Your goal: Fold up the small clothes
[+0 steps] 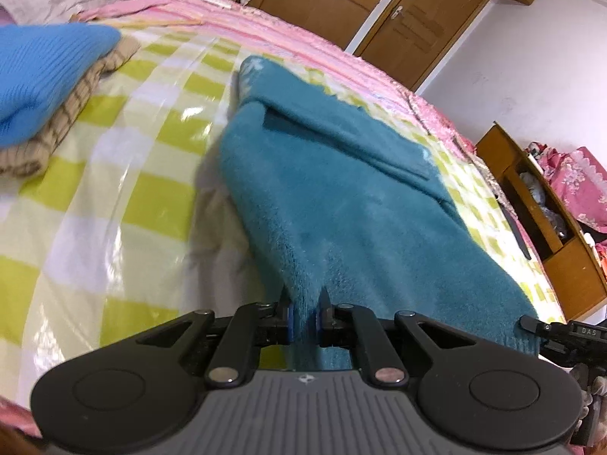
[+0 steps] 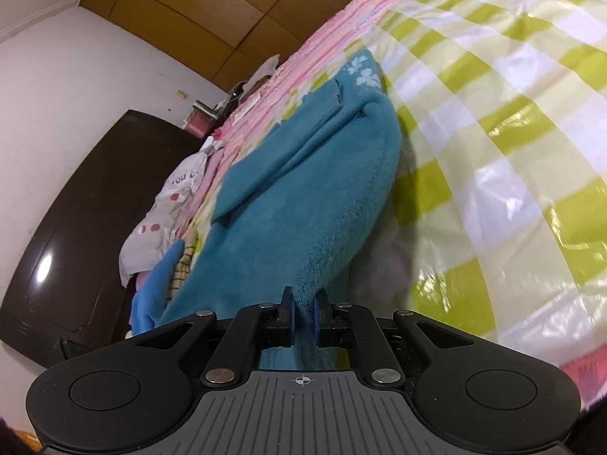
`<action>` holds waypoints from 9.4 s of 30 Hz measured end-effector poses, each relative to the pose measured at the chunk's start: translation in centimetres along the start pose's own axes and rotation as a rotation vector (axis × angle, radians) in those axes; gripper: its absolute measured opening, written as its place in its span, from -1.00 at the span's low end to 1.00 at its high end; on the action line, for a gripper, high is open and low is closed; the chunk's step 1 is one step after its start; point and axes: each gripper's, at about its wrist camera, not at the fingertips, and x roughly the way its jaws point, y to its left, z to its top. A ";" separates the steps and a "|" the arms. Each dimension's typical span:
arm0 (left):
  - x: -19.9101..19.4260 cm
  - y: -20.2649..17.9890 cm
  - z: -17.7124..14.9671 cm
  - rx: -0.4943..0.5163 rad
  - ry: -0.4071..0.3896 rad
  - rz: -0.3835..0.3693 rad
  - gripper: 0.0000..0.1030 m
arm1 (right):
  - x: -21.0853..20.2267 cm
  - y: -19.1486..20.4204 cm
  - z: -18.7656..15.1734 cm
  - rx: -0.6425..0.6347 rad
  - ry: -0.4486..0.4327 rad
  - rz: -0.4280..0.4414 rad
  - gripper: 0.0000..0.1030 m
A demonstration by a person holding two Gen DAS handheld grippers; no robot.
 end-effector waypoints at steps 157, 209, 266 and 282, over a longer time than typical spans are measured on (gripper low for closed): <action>7.2 -2.8 9.3 0.159 -0.150 0.399 -0.41 | 26.0 17.1 8.4 -0.778 -0.050 -0.402 -0.57; 11.1 2.4 11.4 0.068 -0.151 0.327 -0.32 | 31.8 17.9 5.4 -0.946 0.024 -0.524 -0.57; 11.1 3.1 12.0 0.052 -0.125 0.296 -0.29 | 39.1 26.1 6.8 -0.904 0.093 -0.425 -0.20; 11.2 3.2 12.2 0.049 -0.122 0.288 -0.29 | 41.5 28.2 7.4 -0.886 0.133 -0.398 0.03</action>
